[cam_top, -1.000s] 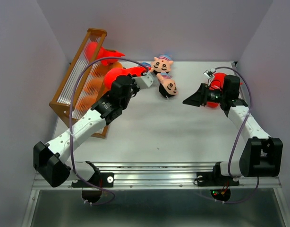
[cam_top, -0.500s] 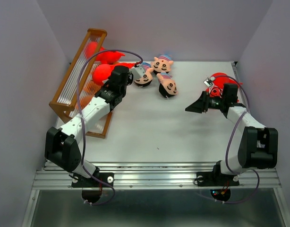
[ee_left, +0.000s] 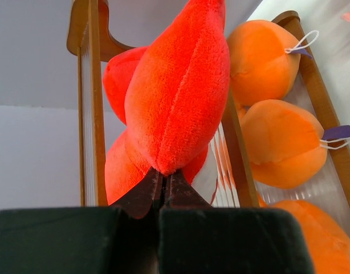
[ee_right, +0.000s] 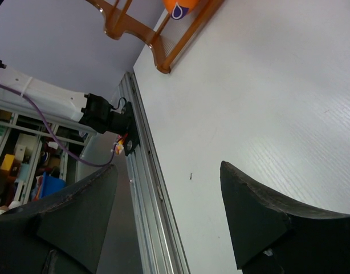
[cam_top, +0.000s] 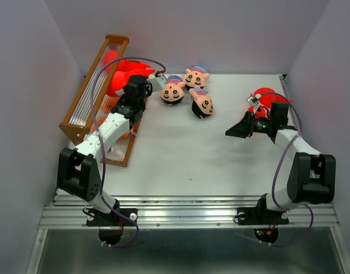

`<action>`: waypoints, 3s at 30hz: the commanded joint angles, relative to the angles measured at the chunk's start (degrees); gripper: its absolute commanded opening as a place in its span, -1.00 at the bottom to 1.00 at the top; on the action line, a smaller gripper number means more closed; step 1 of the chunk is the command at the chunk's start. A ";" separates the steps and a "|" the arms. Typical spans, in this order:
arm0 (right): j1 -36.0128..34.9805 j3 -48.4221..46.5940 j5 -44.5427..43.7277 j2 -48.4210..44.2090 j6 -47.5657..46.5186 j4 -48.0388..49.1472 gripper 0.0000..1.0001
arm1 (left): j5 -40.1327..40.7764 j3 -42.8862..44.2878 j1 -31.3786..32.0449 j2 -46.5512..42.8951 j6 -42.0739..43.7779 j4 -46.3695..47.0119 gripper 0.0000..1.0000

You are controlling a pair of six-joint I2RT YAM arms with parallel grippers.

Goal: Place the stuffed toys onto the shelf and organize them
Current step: Place the stuffed toy onto shelf

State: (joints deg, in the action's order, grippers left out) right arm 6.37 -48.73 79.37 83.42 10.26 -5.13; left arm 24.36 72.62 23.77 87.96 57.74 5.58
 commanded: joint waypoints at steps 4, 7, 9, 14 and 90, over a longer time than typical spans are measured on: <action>0.57 -0.14 2.45 -0.10 -0.77 2.14 0.56 | -3.08 -2.13 -2.50 0.54 5.89 5.05 -1.00; 0.57 -0.05 2.54 -0.27 -0.77 2.14 0.55 | -3.70 -3.01 -3.11 0.72 6.34 5.66 -1.00; 0.57 -0.05 2.72 -0.27 -0.77 2.14 0.56 | -4.58 -3.62 -3.55 0.89 7.03 5.67 -1.00; 1.10 -0.14 2.89 -0.36 -0.68 2.23 0.56 | -5.11 -4.68 -4.43 1.68 9.67 7.60 -1.00; 3.74 -0.14 3.95 -0.45 -0.86 2.14 0.57 | -7.13 -10.39 -4.61 -1.48 4.32 18.59 0.29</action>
State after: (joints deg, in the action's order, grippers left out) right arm 9.67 -48.73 81.67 84.05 10.26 -5.13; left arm 17.96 63.29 18.68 89.97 64.58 22.83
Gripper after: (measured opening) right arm 0.784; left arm 0.637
